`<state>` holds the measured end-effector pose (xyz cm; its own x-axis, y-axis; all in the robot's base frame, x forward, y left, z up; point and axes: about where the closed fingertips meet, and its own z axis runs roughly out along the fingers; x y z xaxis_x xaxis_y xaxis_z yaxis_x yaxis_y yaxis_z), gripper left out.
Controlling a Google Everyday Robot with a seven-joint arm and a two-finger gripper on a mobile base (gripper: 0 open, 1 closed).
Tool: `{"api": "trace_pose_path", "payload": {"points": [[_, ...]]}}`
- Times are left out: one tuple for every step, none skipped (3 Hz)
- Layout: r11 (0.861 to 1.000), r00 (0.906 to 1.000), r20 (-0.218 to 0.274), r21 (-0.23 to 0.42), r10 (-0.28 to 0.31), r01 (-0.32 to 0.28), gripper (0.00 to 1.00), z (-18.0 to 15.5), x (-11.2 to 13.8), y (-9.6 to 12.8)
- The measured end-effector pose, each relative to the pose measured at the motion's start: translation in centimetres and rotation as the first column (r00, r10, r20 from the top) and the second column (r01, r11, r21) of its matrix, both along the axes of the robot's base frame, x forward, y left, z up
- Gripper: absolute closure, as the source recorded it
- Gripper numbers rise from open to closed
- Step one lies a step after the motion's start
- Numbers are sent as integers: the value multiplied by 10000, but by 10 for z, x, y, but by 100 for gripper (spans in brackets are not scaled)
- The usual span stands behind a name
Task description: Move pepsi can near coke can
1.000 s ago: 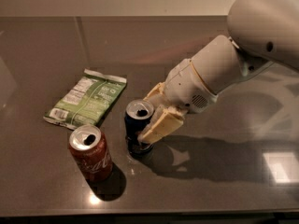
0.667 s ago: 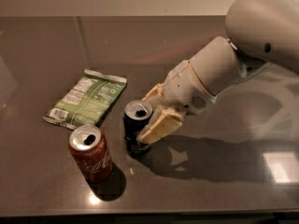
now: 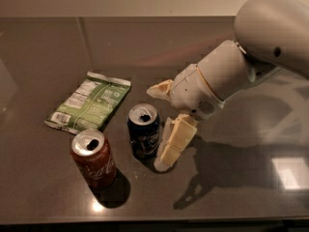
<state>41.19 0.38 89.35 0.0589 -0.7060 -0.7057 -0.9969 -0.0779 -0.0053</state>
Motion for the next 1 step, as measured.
{"api": "trace_pose_path", "payload": {"points": [[10000, 10000, 1, -1, 1, -1, 0, 0, 0, 0]]}}
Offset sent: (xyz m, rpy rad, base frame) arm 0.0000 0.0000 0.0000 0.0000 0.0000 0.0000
